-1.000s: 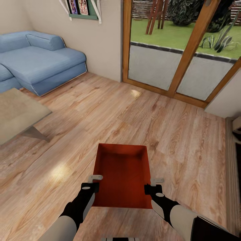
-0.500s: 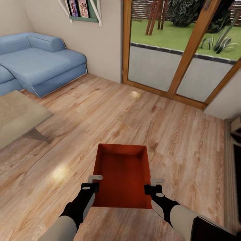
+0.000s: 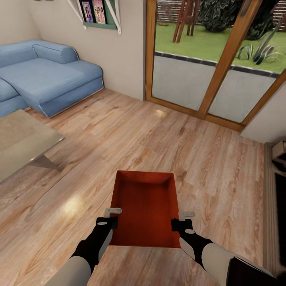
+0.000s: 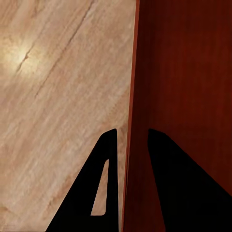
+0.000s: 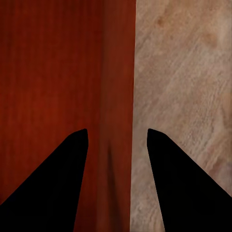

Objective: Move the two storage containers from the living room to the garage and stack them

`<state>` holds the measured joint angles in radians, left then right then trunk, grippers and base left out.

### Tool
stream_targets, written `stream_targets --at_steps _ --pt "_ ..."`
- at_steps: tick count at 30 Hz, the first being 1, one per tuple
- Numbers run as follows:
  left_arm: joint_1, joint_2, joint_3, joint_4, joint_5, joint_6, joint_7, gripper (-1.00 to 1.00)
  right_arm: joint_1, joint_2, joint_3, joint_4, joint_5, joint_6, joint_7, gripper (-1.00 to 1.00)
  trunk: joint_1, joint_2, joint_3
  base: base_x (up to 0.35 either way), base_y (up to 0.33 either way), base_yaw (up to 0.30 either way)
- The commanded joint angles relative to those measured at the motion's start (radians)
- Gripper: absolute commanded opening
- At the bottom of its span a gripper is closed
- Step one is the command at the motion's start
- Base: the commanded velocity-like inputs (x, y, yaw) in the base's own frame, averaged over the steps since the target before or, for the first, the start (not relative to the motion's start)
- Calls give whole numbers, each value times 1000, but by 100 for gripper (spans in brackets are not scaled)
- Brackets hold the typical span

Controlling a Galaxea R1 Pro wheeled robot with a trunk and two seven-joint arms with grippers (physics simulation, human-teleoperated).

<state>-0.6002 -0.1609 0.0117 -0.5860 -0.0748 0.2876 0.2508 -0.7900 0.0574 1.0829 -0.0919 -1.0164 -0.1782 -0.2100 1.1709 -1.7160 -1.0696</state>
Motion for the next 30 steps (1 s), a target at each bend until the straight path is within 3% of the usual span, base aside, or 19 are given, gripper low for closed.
stream_targets --at_steps 1,30 --pt "0 1 -1 14 -7 8 5 -100 -1 -1 -20 -5 16 -1 -2 -100 -4 7 3 0 0 0" --pt "0 0 -2 16 -5 8 4 -100 0 -1 -18 -5 16 4 -2 -100 -115 210 94 0 0 0"
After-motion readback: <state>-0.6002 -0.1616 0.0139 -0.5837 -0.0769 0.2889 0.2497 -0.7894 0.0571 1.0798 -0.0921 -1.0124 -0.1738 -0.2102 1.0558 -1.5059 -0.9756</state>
